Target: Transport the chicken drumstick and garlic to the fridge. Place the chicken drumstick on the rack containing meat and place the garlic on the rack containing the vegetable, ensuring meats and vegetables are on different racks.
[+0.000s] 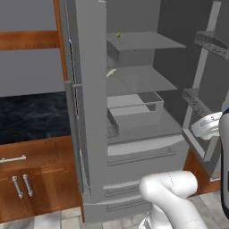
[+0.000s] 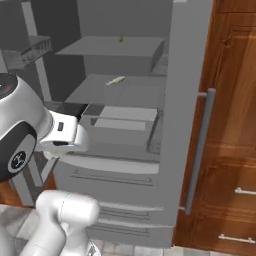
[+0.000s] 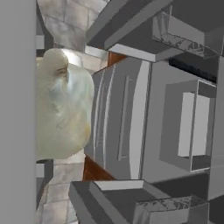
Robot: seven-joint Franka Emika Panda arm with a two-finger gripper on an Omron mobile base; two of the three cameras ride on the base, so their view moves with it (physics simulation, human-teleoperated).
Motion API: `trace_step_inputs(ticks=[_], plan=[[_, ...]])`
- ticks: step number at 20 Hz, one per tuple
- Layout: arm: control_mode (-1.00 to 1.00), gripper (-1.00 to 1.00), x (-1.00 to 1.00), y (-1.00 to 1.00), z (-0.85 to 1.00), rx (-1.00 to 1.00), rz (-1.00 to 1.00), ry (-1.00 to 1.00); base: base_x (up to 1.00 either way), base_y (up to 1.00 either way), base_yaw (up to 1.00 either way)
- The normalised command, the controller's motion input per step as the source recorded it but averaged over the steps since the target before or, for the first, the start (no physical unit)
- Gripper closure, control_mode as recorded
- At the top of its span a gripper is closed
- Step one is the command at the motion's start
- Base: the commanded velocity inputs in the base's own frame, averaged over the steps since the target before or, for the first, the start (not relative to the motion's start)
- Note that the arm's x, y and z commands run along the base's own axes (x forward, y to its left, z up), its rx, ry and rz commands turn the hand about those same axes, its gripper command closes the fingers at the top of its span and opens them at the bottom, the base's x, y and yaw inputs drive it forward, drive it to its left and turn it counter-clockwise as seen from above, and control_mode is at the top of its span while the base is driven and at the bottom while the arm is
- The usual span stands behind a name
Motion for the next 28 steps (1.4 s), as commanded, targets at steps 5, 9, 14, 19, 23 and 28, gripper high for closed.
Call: trace_step_inputs(ticks=[5,9,14,19,23,28], plan=[[1.0,1.0,0.0,0.0,0.0,0.0,0.0,0.0,1.0,0.46,-0.2],[1.0,1.0,0.0,0.0,0.0,0.0,0.0,0.0,1.0,0.33,-0.08],[1.0,1.0,0.0,0.0,0.0,0.0,0.0,0.0,1.0,0.08,-0.02],[1.0,1.0,0.0,0.0,0.0,0.0,0.0,0.0,1.0,-0.07,0.13],[1.0,1.0,0.0,0.0,0.0,0.0,0.0,0.0,0.83,0.0,0.25],[1.0,1.0,0.0,0.0,0.0,0.0,0.0,0.0,0.94,0.0,0.3]])
